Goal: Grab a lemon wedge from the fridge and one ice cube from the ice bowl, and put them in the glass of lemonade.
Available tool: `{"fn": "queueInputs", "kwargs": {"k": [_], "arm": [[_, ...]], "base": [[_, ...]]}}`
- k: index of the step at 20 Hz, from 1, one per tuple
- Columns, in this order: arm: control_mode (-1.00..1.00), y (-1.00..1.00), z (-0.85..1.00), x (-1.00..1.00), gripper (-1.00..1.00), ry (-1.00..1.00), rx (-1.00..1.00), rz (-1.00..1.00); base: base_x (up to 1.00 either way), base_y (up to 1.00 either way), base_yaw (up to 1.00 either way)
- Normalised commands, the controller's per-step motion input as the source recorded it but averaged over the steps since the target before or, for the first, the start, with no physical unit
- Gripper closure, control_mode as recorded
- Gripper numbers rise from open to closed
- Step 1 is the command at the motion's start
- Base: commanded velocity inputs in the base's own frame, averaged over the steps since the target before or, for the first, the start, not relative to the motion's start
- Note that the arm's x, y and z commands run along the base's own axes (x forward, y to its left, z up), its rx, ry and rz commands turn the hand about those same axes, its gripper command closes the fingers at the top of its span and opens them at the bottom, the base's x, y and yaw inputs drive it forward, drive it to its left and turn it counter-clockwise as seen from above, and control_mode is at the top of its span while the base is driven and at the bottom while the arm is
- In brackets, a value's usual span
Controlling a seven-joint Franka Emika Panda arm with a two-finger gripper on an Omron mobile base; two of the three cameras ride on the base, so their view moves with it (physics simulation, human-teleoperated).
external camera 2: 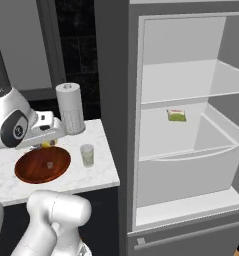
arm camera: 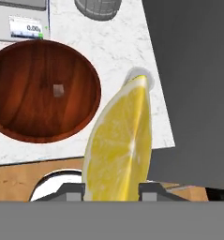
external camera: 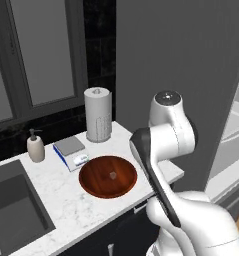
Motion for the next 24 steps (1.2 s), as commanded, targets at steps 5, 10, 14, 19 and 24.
{"fn": "queueInputs", "kwargs": {"k": [5, 10, 14, 19, 24], "arm": [[-1.00, 0.02, -0.43, 0.79, 1.00, 0.04, -0.03, -0.01], [-1.00, -0.10, -0.54, 1.00, 1.00, 0.11, 0.00, 0.00], [-1.00, -0.28, -0.49, 1.00, 1.00, 0.14, -0.01, 0.00], [-1.00, -0.40, -0.16, 0.67, 1.00, 0.10, 0.00, 0.00], [-1.00, -0.05, -0.07, 0.12, 1.00, 0.00, 0.01, 0.00]], "base": [[0.00, 0.00, 0.00], [0.00, 0.00, 0.00], [0.00, 0.00, 0.00], [0.00, 0.00, 0.00], [0.00, 0.00, 0.00]]}}
